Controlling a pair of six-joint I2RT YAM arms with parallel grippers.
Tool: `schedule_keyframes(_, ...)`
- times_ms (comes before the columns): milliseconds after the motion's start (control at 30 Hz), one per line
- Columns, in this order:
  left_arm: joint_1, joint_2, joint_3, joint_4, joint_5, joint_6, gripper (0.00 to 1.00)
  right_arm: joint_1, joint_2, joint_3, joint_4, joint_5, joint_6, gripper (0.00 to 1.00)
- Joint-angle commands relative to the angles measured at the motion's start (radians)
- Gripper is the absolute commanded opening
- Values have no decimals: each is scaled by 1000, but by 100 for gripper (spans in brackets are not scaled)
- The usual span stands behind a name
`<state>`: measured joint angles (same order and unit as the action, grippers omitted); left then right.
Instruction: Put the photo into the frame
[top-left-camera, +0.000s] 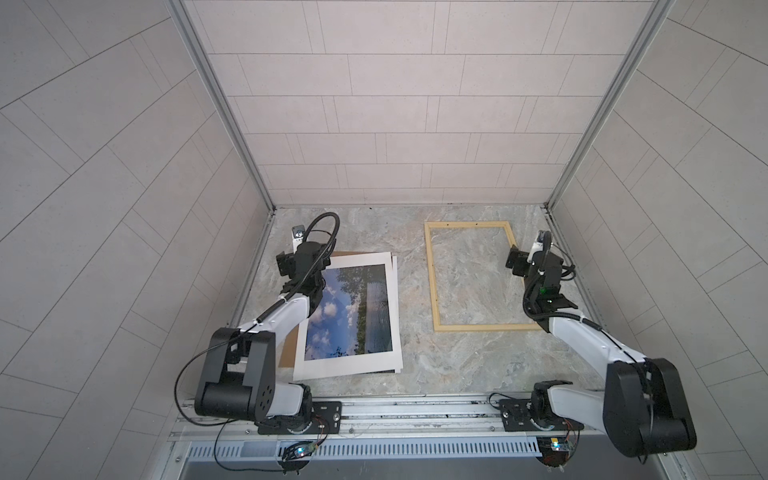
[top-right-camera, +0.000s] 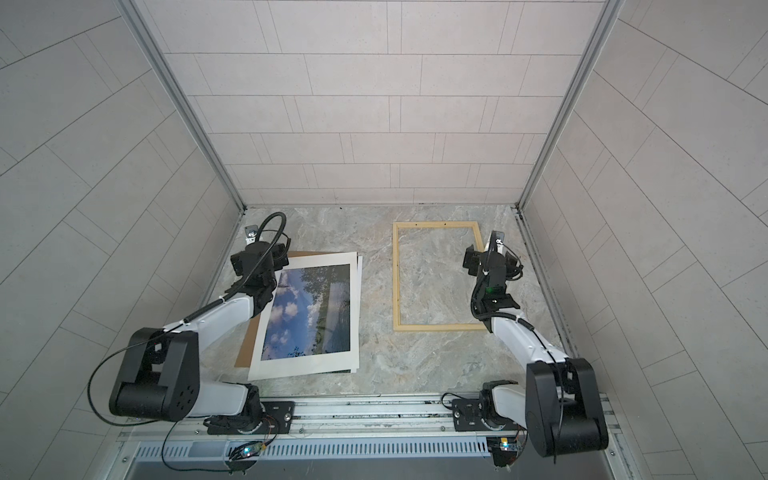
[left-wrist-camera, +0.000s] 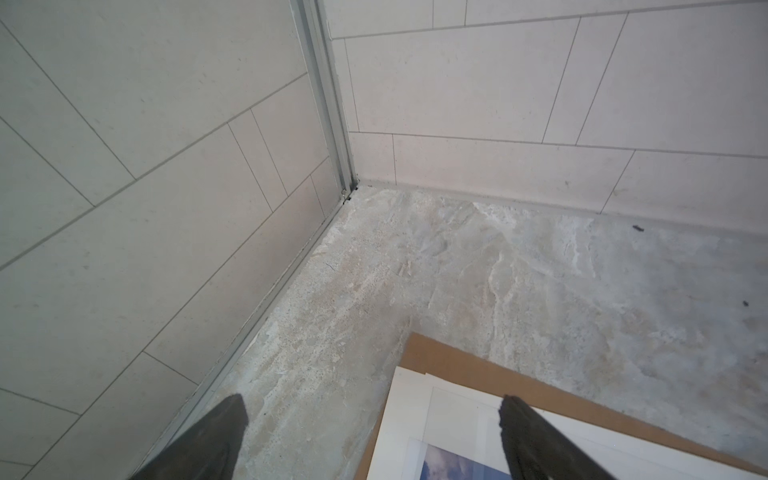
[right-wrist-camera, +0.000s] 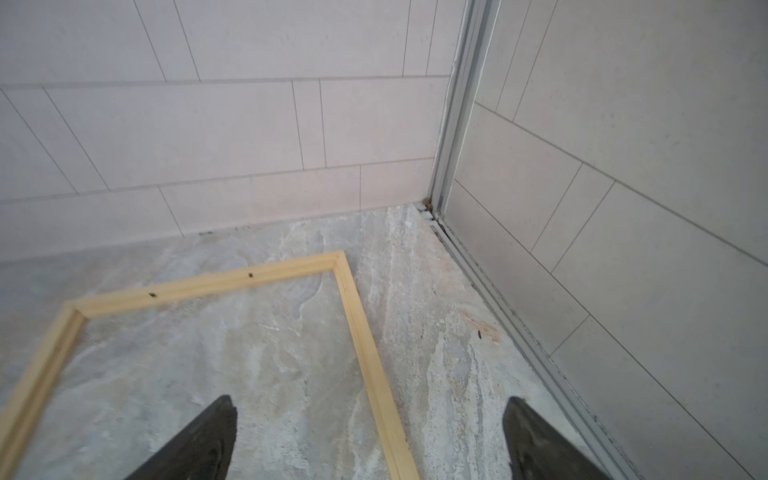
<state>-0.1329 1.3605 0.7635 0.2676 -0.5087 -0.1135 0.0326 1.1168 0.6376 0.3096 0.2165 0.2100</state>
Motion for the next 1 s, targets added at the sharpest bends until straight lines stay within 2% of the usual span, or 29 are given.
schedule_keyframes(0,-48,-69,129,-488,-98,-160,100,12,-111,68,-381,-190,135,92)
schedule_keyframes(100,-89,-119,230,-781,-28,-313,99,48,-187,101,-543,-333,202,89)
schedule_keyframes(133,-102,-135,248,-849,15,-338,92,69,-206,108,-595,-367,222,88)
schedule_keyframes(167,-121,-149,262,-915,32,-376,91,95,-225,110,-637,-400,240,87)
schedule_keyframes(300,-183,-207,255,-1046,130,-448,84,246,-277,120,-759,-483,302,83)
schedule_keyframes(433,-222,-232,203,-1089,278,-485,71,442,-290,70,-756,-493,402,82)
schedule_keyframes(533,-243,-226,161,-1095,377,-518,59,535,-254,6,-667,-514,476,82)
schedule_keyframes(567,-257,-223,149,-1093,392,-520,54,561,-230,-11,-623,-531,505,81)
schedule_keyframes(700,-313,-225,92,-1086,442,-570,44,687,-118,-13,-537,-531,590,79)
schedule_keyframes(800,-357,-241,20,-1049,502,-605,29,773,-18,-13,-472,-553,648,77)
schedule_keyframes(967,-444,-254,-89,-981,500,-682,14,871,152,-57,-326,-632,709,76)
